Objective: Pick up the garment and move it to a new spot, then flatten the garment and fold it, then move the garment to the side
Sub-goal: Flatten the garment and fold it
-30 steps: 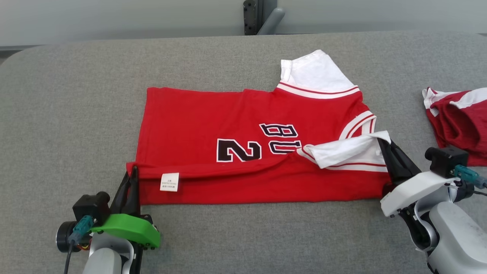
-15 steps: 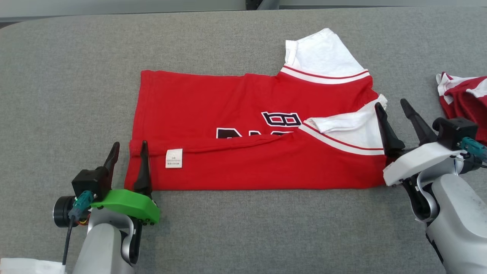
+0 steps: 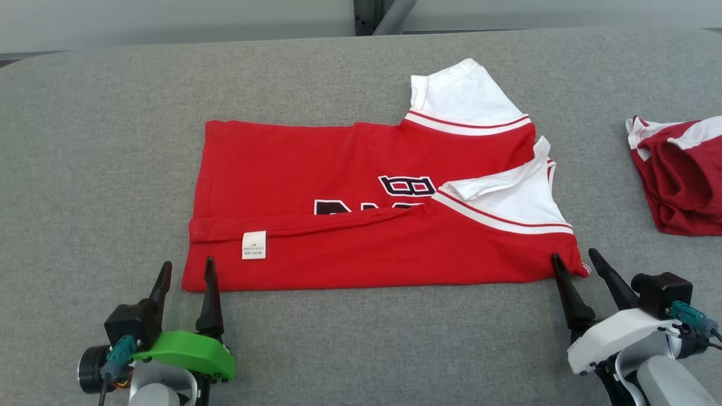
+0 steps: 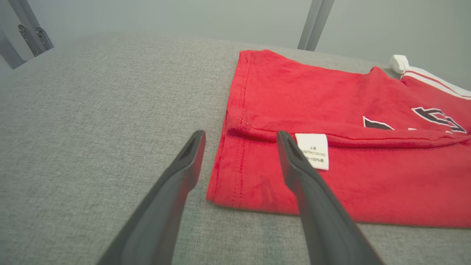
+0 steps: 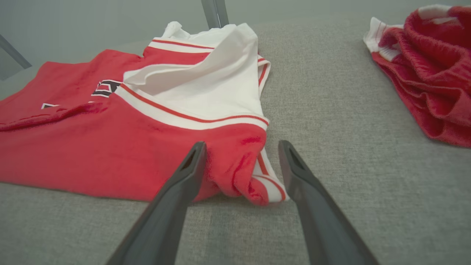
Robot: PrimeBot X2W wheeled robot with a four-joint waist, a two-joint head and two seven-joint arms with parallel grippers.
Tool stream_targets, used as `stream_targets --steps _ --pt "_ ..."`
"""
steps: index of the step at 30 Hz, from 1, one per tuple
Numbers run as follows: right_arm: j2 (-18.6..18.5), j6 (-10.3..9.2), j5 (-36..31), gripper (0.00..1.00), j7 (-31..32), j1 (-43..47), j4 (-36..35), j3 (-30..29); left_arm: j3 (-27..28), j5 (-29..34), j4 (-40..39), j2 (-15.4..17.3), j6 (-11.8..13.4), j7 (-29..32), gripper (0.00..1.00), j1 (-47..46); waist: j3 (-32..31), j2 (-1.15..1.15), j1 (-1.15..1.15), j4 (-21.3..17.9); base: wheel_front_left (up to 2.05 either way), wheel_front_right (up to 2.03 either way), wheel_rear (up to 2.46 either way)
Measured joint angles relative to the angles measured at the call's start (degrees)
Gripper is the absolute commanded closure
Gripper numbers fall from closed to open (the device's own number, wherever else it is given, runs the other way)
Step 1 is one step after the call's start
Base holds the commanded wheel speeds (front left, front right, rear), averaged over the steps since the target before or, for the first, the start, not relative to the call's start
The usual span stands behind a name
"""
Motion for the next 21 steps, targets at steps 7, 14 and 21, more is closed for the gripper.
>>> stream_targets --steps 7,14,21 --pt "1.5 0.0 0.8 0.0 0.0 0.7 2.7 -0.8 -0.2 0.1 -0.1 0.0 0.0 0.0 0.0 0.5 -0.2 0.0 0.0 -0.2 0.0 0.0 0.0" --pt "2.6 0.0 1.3 0.0 0.0 -1.5 6.9 -0.5 -0.7 0.3 -0.1 0.0 0.0 0.0 0.0 0.4 0.0 0.0 0.0 0.6 0.0 0.0 0.0" --pt "2.5 0.0 0.9 0.0 0.0 -1.9 8.0 -0.6 -0.7 0.6 -0.2 0.0 -0.1 0.0 0.0 0.4 -0.3 0.0 0.0 1.0 0.0 0.0 0.0"
